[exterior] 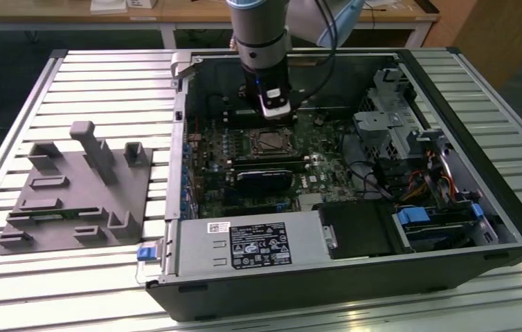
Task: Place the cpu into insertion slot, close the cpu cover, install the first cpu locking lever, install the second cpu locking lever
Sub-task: 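Install the first cpu locking lever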
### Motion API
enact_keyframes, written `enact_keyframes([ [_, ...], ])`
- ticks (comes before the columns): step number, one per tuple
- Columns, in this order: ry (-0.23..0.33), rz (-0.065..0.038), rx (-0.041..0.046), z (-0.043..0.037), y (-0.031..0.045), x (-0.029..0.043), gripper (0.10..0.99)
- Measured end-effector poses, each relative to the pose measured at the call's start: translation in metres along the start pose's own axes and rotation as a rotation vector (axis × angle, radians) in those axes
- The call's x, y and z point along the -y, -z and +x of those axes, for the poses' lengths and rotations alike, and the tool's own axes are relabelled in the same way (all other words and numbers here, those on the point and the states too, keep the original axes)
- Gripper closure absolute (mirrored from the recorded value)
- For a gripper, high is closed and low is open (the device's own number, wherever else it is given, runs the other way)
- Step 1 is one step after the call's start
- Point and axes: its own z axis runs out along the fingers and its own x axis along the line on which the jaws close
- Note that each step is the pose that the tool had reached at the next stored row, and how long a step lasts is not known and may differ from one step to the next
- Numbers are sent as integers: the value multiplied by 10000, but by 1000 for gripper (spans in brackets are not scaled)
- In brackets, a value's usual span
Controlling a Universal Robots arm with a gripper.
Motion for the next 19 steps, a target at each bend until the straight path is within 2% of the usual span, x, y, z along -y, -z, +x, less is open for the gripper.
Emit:
enact_keyframes([
  [11, -371, 53, 291, 21, -49, 17, 980],
  [19, -419, 37, 293, 23, -56, 17, 980],
])
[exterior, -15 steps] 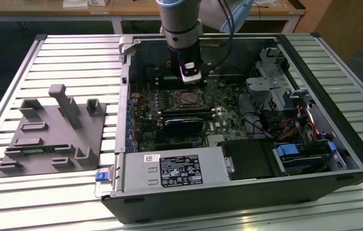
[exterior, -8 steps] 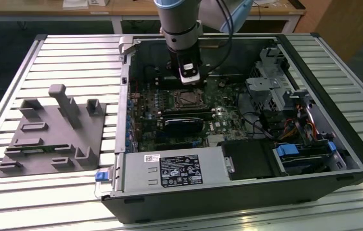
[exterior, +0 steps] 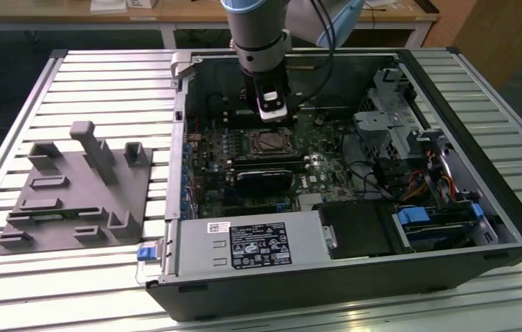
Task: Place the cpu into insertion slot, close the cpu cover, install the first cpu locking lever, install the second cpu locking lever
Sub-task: 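Install the first cpu locking lever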
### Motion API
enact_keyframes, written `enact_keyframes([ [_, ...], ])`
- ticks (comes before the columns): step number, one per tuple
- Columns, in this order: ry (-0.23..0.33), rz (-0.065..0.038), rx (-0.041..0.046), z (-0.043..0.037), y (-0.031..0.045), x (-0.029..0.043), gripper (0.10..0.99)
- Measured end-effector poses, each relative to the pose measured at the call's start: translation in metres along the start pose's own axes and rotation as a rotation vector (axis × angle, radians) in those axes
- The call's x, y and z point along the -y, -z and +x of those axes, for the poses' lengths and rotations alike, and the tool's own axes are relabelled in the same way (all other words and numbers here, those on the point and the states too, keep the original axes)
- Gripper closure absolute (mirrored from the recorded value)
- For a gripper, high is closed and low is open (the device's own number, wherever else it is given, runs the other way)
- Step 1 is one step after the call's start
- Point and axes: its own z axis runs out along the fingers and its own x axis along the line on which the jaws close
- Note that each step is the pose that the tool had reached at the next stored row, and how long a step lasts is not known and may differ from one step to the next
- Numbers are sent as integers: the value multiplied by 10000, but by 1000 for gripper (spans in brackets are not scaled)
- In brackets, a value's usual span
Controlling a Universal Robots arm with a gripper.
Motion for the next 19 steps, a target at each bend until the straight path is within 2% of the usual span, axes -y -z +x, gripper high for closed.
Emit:
enact_keyframes([
  [2, 0, -3, -1, -4, 26, -6, 980],
  [8, 1, 1, 0, -26, 174, -35, 980],
  [15, 0, 13, -17, -27, 182, -37, 980],
  [19, 1, 305, -219, -29, 169, -36, 980],
])
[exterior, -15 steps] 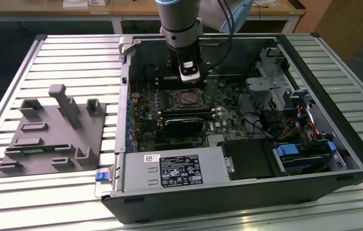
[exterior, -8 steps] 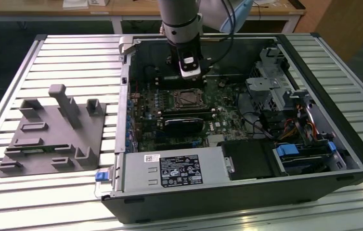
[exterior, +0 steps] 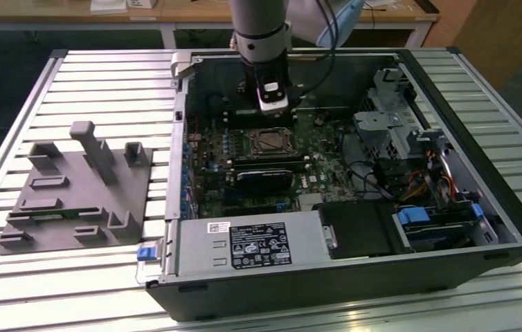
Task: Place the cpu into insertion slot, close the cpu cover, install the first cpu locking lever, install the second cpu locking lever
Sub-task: 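Install the first cpu locking lever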
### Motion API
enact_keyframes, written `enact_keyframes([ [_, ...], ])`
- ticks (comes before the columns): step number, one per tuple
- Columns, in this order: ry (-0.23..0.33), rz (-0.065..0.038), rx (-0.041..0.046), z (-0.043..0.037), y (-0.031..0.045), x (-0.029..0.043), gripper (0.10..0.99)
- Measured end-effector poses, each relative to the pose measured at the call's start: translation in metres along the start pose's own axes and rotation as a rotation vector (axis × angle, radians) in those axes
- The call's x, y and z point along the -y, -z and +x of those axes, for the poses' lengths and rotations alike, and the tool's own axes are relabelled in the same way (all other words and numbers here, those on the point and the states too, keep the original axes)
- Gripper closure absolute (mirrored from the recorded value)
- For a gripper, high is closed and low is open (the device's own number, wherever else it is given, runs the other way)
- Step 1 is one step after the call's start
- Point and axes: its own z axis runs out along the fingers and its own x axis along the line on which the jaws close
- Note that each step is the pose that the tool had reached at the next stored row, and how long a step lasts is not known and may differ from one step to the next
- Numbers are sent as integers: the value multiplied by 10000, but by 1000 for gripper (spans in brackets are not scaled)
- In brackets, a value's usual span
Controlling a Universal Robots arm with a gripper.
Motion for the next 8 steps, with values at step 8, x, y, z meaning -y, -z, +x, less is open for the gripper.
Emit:
enact_keyframes([
  [8, 105, 767, 80, -40, 2, 66, 980],
])
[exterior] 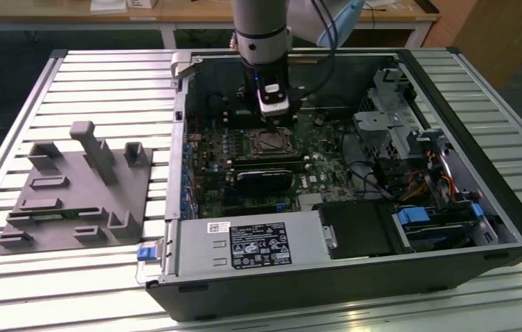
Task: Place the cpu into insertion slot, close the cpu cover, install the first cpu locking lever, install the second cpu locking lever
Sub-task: 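Install the first cpu locking lever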
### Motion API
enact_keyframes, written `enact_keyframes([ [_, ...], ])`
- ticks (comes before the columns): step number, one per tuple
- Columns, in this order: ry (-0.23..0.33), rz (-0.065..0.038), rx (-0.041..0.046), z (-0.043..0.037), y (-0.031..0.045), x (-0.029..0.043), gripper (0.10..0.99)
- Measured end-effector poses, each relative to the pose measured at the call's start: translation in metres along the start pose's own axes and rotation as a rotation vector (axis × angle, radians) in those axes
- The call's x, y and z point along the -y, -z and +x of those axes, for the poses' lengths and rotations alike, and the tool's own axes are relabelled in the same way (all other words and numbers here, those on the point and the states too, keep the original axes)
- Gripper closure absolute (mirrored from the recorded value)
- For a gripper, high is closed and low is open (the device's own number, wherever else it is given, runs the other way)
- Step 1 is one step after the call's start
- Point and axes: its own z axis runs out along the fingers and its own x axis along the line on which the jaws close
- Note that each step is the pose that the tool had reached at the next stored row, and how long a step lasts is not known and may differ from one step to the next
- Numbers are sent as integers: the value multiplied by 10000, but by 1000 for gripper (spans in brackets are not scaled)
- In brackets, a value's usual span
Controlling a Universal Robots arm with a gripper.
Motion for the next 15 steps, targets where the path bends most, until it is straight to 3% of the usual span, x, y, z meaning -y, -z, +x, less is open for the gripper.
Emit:
enact_keyframes([
  [4, 55, 327, 121, -36, -3, 67, 980],
  [7, 84, 501, 198, -61, -5, 112, 980],
  [15, 90, 539, 215, -67, 5, 123, 980],
])
